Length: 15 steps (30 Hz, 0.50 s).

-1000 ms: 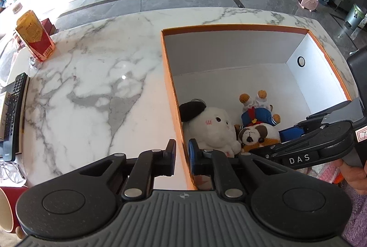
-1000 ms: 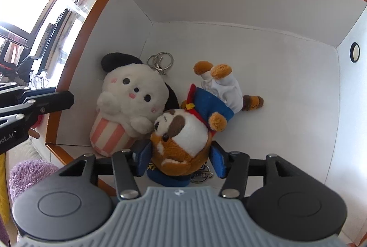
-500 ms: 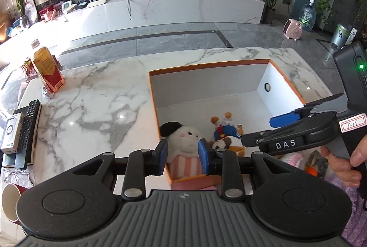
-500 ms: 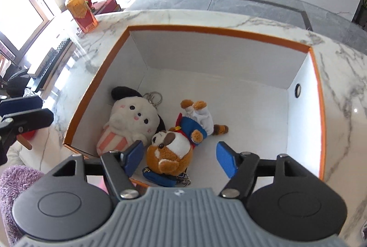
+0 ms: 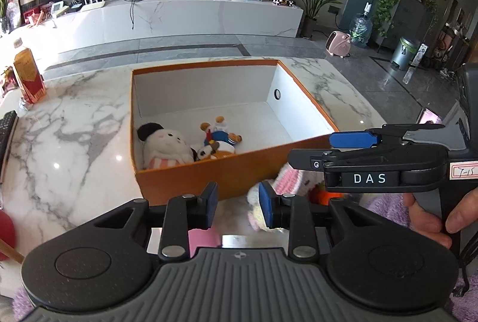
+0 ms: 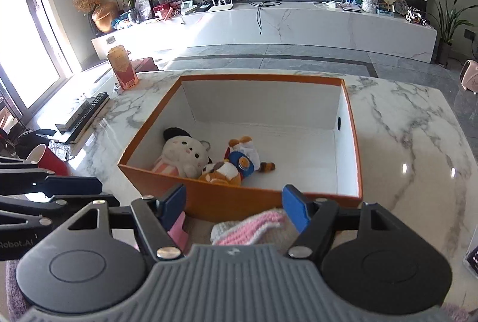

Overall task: Organize objects
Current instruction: 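Move right gripper to the crochet bunny while left grasps the black XIJIANGNAN box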

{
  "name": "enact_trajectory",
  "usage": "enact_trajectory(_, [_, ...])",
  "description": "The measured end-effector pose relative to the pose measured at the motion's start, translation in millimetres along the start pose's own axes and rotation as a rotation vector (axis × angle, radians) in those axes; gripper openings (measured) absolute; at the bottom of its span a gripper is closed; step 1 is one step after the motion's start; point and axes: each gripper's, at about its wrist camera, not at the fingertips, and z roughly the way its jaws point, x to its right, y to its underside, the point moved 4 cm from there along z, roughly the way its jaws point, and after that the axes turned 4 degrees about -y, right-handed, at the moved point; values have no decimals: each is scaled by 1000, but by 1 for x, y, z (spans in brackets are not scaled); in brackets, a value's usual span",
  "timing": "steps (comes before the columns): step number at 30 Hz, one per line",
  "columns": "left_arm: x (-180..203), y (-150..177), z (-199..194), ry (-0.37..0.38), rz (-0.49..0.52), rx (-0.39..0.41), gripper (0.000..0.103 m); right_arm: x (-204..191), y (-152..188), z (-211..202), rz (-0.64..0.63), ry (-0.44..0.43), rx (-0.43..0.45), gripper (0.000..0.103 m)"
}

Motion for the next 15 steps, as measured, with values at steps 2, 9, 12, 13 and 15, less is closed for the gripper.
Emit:
enact_trajectory(2, [6, 11, 3, 23, -5, -14, 36, 5, 16, -4, 24, 20, -9, 73])
enact_trajectory(9, [29, 50, 22, 107, -5, -86, 44, 23, 62, -16, 108, 54, -40, 71])
enact_trajectory(12, [41, 61, 28, 141, 7, -116, 47, 30, 78, -22, 118, 83, -49, 70])
enact_trajectory(13, [45, 64, 29, 152, 11, -120, 48, 33, 82, -25, 119, 98, -48, 70])
enact_trajectory(15, [52, 67, 32, 173, 26, -122, 55, 39, 90, -29, 128, 117, -51, 70])
